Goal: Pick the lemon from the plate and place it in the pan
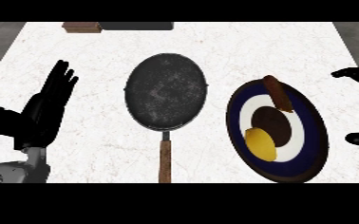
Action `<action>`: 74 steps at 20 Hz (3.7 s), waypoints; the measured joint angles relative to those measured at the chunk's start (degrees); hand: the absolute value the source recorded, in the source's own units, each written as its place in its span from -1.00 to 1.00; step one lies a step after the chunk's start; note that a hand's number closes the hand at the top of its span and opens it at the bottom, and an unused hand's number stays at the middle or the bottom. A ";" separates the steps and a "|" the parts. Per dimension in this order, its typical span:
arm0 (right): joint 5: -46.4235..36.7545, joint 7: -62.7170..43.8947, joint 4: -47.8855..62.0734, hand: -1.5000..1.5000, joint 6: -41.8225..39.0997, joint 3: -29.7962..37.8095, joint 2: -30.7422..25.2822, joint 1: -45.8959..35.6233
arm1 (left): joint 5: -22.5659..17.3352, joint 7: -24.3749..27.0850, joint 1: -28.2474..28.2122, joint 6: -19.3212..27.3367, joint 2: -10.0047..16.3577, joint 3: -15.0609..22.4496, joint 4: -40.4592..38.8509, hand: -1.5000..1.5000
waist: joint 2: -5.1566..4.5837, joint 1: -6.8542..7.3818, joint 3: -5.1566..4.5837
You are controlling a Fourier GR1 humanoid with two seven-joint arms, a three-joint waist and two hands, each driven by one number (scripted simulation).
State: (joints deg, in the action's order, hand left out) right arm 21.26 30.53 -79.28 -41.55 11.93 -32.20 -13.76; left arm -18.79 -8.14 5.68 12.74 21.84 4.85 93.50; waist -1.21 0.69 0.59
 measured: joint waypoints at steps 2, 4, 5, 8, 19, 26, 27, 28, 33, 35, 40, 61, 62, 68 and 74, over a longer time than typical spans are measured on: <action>-3.11 2.76 -0.03 -1.00 1.44 0.21 -1.30 -0.71 | 0.10 -0.68 1.13 0.18 -0.33 0.31 -0.34 0.00 | 0.06 0.21 -0.04; -6.03 5.07 -0.22 -1.00 2.69 -0.31 -2.85 -1.13 | 0.21 -1.27 1.44 0.29 -0.50 0.56 -0.43 0.00 | 0.20 0.50 -0.09; -7.73 6.33 -0.44 -1.00 3.54 -0.74 -3.65 -1.36 | 0.24 -1.54 1.76 0.27 -0.53 0.63 -0.53 0.00 | 0.23 0.61 -0.12; -14.25 9.55 -2.15 -1.00 6.82 -3.66 -5.81 -2.68 | 0.67 -1.97 2.81 0.72 -0.93 0.79 -1.22 0.00 | 0.31 0.95 -0.20; -38.40 19.64 -5.39 -1.00 19.16 -19.75 -13.54 -3.06 | 0.97 -3.13 4.35 0.27 -1.24 0.37 -2.59 0.00 | 0.72 0.78 -0.48; -50.35 24.58 -2.46 -1.00 26.77 -28.51 -16.88 -1.57 | 2.10 -3.07 5.17 0.45 -1.90 -0.03 -3.76 0.00 | 0.91 0.15 -0.51; -51.17 25.20 -2.28 -1.00 27.67 -28.85 -17.22 -1.32 | 2.26 -2.78 5.09 0.50 -2.26 -0.15 -4.14 0.00 | 0.95 0.01 -0.51; -51.86 25.93 -1.89 -1.00 28.77 -28.70 -18.14 -0.98 | 2.12 -2.77 4.81 0.18 -2.17 -0.49 -4.11 0.00 | 0.99 -0.09 -0.52; -56.47 26.06 -3.13 -1.00 34.04 -28.20 -17.86 0.66 | 2.53 -2.05 3.22 -1.06 -2.47 -1.57 -3.67 0.00 | 1.17 -0.49 -0.57; -57.43 26.44 -3.92 -1.00 35.49 -27.03 -17.95 2.21 | 3.06 -2.08 2.79 -1.27 -3.10 -1.51 -3.38 0.00 | 1.21 -0.65 -0.56; -58.28 25.27 -9.50 -1.00 35.37 -26.03 -16.34 5.02 | 3.75 -2.87 1.72 -2.07 -3.69 -2.36 -2.02 0.00 | 1.28 -0.74 -0.58; -75.05 18.60 -9.66 -1.00 30.01 -27.13 -1.39 3.37 | 8.87 -4.48 2.85 -4.35 -8.28 -5.46 -1.94 0.00 | 1.20 -0.54 -0.58; -75.99 18.51 -9.81 -1.00 29.92 -27.47 -0.96 3.64 | 9.51 -4.45 2.89 -4.10 -8.85 -5.06 -2.00 0.00 | 1.20 -0.57 -0.59; -79.61 19.12 -6.73 -1.00 30.46 -27.70 3.15 2.54 | 9.03 -5.46 3.19 -6.27 -8.62 -7.10 -1.61 0.00 | 1.20 -0.56 -0.58; -81.64 19.80 -3.28 -1.00 30.98 -28.11 6.80 1.77 | 10.06 -7.22 3.19 -6.30 -9.63 -7.31 0.28 0.00 | 1.21 -0.56 -0.58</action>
State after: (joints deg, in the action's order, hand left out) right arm -60.38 50.34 -82.56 -10.57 -16.18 -25.41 -11.99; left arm -8.73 -15.36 8.87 6.43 12.21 -2.46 93.78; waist 0.01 0.13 0.00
